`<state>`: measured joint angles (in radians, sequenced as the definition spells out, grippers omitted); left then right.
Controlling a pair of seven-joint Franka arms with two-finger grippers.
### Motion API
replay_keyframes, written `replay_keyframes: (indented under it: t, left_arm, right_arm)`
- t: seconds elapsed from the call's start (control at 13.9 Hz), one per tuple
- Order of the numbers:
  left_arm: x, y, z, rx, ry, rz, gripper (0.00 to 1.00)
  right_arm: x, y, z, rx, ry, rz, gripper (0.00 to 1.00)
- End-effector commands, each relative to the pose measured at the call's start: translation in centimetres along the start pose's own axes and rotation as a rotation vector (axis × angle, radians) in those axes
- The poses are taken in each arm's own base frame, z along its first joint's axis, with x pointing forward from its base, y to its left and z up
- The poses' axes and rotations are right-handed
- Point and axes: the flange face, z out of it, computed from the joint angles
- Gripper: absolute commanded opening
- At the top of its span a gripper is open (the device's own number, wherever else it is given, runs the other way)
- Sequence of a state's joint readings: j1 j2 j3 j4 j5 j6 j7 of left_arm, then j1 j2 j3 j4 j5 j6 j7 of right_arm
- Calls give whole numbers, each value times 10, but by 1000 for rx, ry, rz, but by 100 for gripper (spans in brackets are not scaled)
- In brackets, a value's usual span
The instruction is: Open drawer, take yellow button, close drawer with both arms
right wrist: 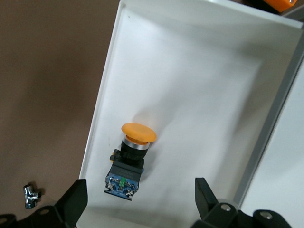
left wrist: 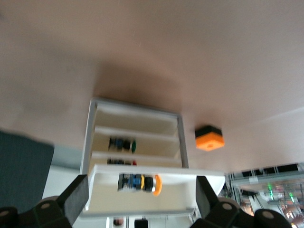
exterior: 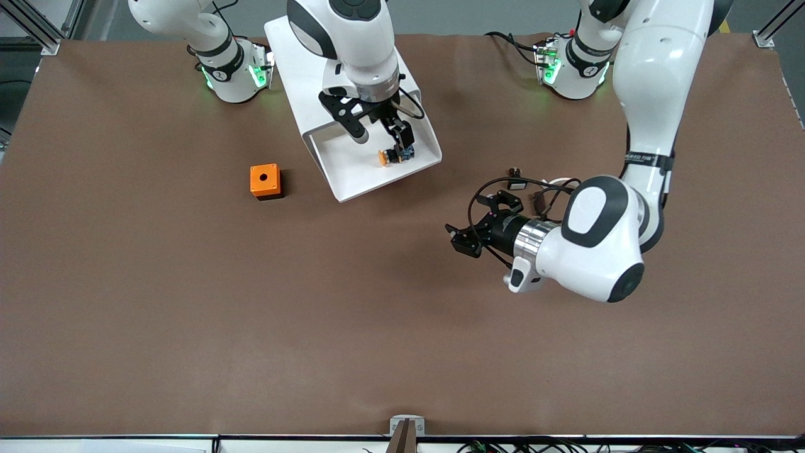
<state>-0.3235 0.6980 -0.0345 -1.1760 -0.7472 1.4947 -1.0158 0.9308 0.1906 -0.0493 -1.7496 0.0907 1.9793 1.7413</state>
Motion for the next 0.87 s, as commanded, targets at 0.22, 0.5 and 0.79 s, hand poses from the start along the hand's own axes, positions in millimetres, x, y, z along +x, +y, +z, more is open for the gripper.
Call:
replay_keyframes:
  t: [0.22, 0.5, 0.79]
  left_arm:
    - [-25, 11, -8, 12, 301, 158, 99]
    - [-25, 14, 0, 86, 441, 195, 99]
    - [-35, 25, 15, 152, 617, 258, 99]
  right_arm:
    - [-2, -9, 5, 7, 21, 86, 100]
    - [-1, -15, 11, 5, 26, 126, 100]
    - [-3, -20, 25, -11, 32, 141, 100]
